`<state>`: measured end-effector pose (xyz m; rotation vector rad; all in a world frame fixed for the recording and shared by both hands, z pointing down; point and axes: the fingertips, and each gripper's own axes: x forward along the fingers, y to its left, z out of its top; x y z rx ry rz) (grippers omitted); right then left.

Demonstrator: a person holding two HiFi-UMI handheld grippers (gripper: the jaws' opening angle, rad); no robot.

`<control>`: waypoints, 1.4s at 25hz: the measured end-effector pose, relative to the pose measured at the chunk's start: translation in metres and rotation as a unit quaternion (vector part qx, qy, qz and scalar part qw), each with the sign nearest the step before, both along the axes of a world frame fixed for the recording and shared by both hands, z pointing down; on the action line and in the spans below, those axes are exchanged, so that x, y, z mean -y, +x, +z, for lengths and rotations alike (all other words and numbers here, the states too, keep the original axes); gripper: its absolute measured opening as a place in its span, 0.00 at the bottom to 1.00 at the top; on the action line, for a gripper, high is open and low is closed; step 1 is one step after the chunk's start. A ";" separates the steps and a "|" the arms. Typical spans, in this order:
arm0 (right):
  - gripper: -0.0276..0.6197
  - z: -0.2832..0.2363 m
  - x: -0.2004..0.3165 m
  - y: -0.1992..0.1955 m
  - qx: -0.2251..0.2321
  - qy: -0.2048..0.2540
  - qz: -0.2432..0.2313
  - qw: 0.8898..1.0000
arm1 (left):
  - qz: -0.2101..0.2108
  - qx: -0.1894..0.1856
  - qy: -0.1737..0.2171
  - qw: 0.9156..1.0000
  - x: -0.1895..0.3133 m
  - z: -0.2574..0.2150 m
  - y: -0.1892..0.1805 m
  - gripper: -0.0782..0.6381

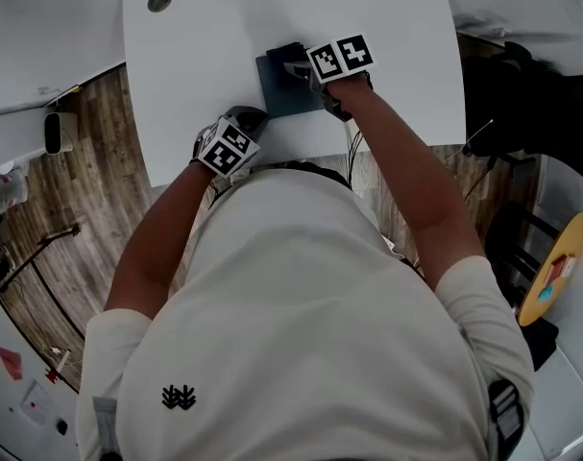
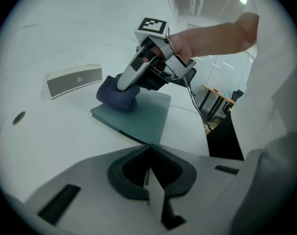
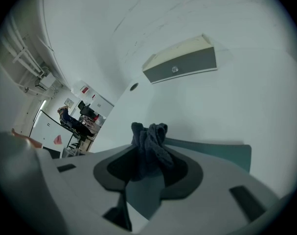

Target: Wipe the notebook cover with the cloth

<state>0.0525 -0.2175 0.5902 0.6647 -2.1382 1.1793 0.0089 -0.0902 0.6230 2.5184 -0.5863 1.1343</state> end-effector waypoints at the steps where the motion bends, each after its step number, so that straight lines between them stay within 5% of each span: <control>1: 0.25 0.000 0.001 0.005 -0.002 0.000 0.003 1.000 | 0.000 -0.001 0.000 1.000 0.000 0.000 0.000 0.12; 19: 0.25 0.005 0.023 0.124 -0.046 0.006 0.063 0.997 | 0.000 -0.001 -0.009 1.000 -0.003 0.000 -0.002 0.12; 35: 0.25 0.001 0.033 0.168 -0.140 0.078 0.070 0.985 | 0.010 -0.002 -0.012 1.000 -0.002 0.004 -0.003 0.12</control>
